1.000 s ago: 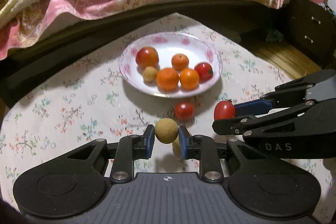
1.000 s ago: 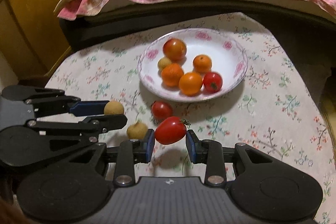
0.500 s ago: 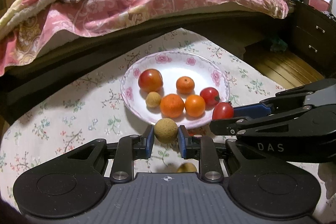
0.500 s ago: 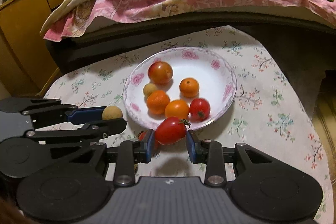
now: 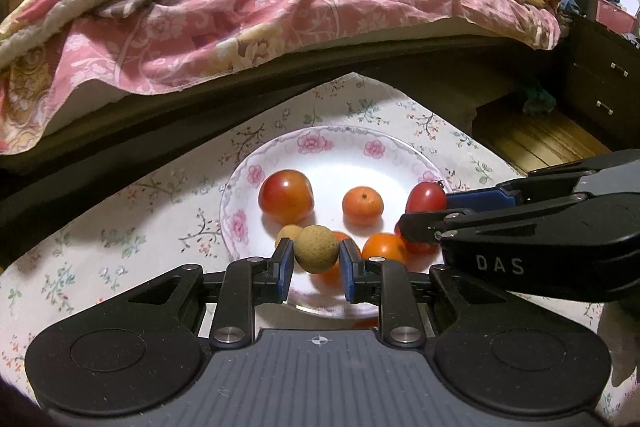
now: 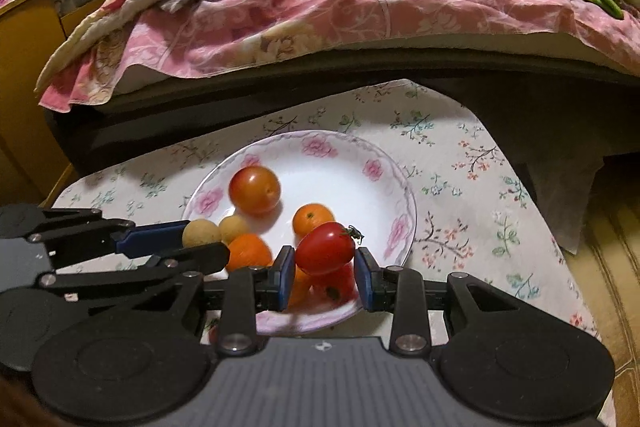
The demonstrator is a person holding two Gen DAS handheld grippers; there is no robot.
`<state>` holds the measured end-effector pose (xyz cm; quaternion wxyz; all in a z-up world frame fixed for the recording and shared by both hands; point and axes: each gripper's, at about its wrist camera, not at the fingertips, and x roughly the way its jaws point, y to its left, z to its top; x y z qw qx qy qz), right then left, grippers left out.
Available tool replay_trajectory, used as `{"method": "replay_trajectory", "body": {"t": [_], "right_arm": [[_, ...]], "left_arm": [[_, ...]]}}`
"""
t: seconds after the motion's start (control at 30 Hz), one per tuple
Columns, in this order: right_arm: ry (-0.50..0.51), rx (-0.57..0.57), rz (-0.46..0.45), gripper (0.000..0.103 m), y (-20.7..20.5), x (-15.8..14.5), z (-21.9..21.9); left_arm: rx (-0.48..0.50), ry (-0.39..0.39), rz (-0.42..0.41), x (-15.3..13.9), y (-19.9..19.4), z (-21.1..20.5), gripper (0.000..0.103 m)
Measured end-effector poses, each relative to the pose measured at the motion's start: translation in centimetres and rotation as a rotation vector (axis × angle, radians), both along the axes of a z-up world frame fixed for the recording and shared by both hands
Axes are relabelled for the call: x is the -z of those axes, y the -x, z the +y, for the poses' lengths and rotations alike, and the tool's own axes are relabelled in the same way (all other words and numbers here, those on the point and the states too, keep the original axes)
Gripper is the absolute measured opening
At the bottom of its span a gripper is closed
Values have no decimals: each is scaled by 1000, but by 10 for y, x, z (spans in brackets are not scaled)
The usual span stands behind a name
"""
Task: Organize fruits
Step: 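Carry the brown fruit and cherry tomato over the white plate, then lower both fruits into the white plate and open both grippers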
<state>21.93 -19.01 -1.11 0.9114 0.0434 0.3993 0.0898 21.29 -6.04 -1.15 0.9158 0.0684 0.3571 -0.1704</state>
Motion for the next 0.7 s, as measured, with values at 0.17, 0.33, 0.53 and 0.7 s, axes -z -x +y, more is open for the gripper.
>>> {"method": "replay_trajectory", "body": {"t": [0.17, 0.33, 0.53, 0.7], "right_arm": [[23, -12, -3, 36, -11, 4, 4], [33, -17, -6, 36, -19, 8, 6], [34, 3, -3, 36, -24, 11, 3], [33, 8, -7, 36, -25, 9, 2]], "left_arm": [[-10, 0, -2, 3, -7, 0, 31], [-24, 2, 2, 6, -14, 2, 31], [-23, -5, -2, 9, -15, 1, 36], [-29, 0, -1, 8, -16, 2, 41]]}}
